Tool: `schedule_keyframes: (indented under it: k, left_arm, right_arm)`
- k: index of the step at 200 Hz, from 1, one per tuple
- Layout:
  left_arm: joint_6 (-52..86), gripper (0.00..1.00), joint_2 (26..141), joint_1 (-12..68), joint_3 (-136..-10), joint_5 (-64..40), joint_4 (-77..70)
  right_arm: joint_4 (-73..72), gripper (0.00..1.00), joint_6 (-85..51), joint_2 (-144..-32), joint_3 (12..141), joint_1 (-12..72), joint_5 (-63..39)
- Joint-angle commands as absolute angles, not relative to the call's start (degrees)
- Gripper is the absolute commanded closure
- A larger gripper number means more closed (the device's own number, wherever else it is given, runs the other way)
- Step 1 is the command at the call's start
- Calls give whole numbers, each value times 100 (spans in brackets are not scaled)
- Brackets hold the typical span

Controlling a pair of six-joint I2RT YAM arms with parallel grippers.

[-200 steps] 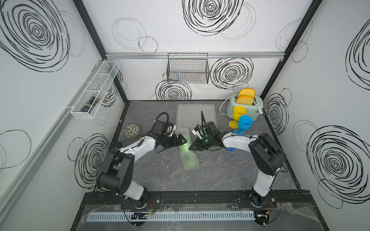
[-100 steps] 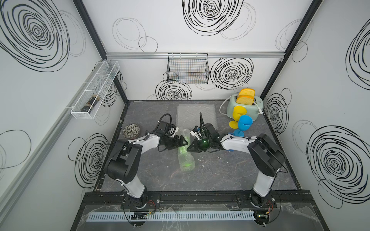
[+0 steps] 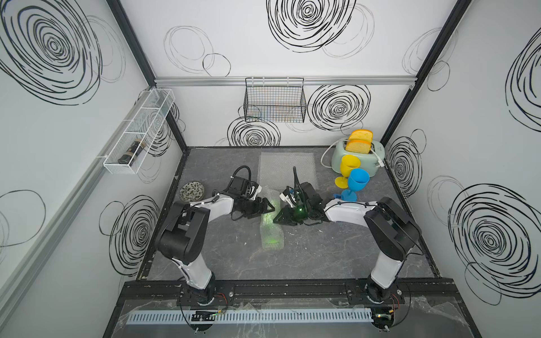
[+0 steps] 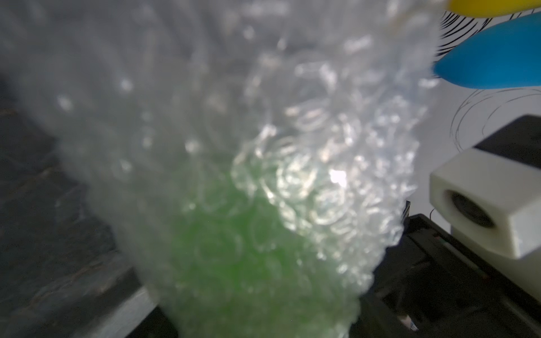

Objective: Wrap wine glasses in bubble wrap
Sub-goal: Wrap the wine glass in bubble wrap, then adjust the bubble wrap at the center of the board.

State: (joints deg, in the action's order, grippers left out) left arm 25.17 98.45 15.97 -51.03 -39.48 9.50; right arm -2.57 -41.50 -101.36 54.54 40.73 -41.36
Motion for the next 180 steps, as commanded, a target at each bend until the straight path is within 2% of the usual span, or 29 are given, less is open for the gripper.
schedule_keyframes:
  k: [1, 19, 40, 83, 123, 180]
  left_arm:
    - [2265, 31, 10163, 1627, -5090, -3444, 1200]
    - [2171, 31, 10104, 1649, -5082, -3451, 1200]
    - [2041, 33, 10192, 1729, -5099, -3439, 1241]
    - [1700, 33, 10334, 1970, -5309, -3480, 1466]
    - [1444, 31, 10452, 2179, -5502, -3404, 1730]
    - [1255, 31, 10536, 2280, -5483, -3177, 1872]
  right_arm:
    - [399, 67, -3820, -9511, 5342, 3772, -4104]
    - [799, 63, -3580, -8981, 5205, 3386, -3969]
    - [1324, 53, -3282, -8291, 4963, 2817, -3630]
    - [2354, 40, -2630, -7296, 4572, 990, -3169]
    - [2332, 40, -2304, -7153, 4104, -360, -3653]
    - [1561, 48, -2474, -7656, 3681, -502, -4077]
